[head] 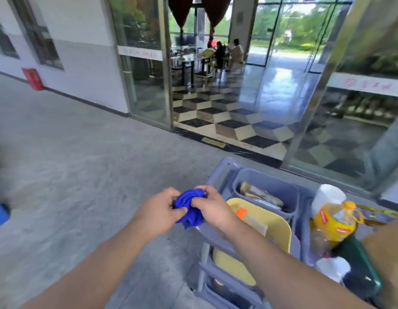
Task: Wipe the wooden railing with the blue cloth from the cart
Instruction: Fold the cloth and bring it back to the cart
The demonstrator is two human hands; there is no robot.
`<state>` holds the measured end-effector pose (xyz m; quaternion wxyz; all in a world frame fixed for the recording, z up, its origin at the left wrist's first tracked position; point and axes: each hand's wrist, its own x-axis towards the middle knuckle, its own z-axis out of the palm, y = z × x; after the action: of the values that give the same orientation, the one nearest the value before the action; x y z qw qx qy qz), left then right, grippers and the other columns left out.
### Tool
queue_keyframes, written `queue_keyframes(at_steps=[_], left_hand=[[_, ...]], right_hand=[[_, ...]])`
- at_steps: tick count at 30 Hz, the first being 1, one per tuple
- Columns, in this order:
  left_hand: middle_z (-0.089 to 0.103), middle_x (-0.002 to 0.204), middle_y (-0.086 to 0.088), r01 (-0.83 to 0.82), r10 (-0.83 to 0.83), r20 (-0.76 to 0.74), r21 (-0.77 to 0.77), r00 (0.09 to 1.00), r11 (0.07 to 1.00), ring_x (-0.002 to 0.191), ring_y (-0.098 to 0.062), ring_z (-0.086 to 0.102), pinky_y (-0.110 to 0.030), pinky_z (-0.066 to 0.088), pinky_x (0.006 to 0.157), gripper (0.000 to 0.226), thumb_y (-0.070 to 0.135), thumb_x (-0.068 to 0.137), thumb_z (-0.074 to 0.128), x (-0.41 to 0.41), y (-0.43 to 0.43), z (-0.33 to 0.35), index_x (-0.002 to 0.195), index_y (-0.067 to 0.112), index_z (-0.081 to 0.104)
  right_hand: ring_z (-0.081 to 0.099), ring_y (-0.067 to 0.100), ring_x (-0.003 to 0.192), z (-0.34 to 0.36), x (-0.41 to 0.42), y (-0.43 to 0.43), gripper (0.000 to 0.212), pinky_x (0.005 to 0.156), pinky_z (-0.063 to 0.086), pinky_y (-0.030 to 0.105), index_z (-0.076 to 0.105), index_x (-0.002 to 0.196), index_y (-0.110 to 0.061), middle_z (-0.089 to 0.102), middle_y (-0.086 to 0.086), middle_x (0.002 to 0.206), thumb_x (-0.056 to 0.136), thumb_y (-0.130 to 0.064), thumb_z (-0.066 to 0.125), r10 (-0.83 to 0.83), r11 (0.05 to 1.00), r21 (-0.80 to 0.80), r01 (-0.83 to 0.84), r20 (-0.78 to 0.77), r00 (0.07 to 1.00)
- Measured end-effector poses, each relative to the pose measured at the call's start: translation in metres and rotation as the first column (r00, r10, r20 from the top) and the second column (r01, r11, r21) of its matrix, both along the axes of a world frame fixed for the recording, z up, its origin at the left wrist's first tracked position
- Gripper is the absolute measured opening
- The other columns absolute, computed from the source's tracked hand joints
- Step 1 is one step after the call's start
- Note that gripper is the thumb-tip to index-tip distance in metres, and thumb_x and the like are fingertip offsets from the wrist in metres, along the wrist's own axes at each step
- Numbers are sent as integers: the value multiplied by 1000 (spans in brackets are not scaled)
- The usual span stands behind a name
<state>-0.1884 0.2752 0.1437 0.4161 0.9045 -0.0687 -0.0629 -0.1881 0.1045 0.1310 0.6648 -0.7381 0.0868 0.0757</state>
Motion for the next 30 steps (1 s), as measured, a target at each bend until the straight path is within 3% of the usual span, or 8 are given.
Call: queue_keyframes(at_steps=[4,6,10,13,15,20,24,30], left_hand=[[67,83,7,201,-207,46,105,977,974,70,-14,60,-30,45,61,23,36,73,77,1,-62,-12,91,34,63],[67,92,10,281,-290,54,132,955,950,76,-10,62,-28,47,66,29,36,71,77,-6,-99,-16,96,35,62],[67,97,16,459,-460,-11,84,888,884,77,-11,66,-31,53,66,47,35,66,70,-28,-169,-27,109,41,51],[67,95,15,554,-553,-39,79,832,829,76,-11,66,-35,56,68,41,37,65,67,-41,-215,-39,102,43,50],[68,95,14,591,-591,-44,121,806,797,80,-12,65,-37,56,72,35,37,67,66,-46,-245,-50,99,41,54],[69,94,11,592,-599,-53,241,799,769,80,-17,62,-29,47,65,26,30,70,65,-36,-303,-81,93,38,55],[63,92,11,562,-587,-49,361,808,744,73,-16,55,-27,33,50,25,31,73,63,-18,-333,-107,92,39,50],[57,120,5,694,-696,-211,474,687,542,94,-21,59,-32,48,71,44,38,76,63,-2,-347,-153,118,37,52]], right_hand=[[67,13,71,-4,-46,-65,28,70,56,30,64,106,-20,74,4,88,81,-7,70,-173,977,-123,176,34,984],[65,9,65,-7,-72,-95,29,63,55,25,64,108,-23,72,-1,85,84,-7,71,-256,943,-207,259,43,966],[70,16,80,-19,-118,-150,40,67,57,29,57,119,-26,71,-2,100,85,-12,72,-394,875,-287,389,42,918],[71,14,86,-33,-146,-186,40,75,61,36,55,118,-30,71,-7,102,84,-16,72,-505,818,-300,490,33,863],[70,11,86,-47,-158,-208,38,73,59,32,54,115,-30,70,-11,102,84,-17,72,-545,795,-306,523,18,838],[66,8,83,-84,-155,-251,37,64,48,24,57,117,-26,69,-10,101,84,-19,70,-557,782,-342,521,-8,830],[65,11,86,-115,-139,-278,42,69,52,27,56,122,-26,68,-4,104,82,-22,71,-526,793,-370,484,-14,851],[61,27,106,-163,-134,-300,53,87,54,41,49,143,-26,57,5,128,92,-25,63,-306,754,-644,127,-174,936]])
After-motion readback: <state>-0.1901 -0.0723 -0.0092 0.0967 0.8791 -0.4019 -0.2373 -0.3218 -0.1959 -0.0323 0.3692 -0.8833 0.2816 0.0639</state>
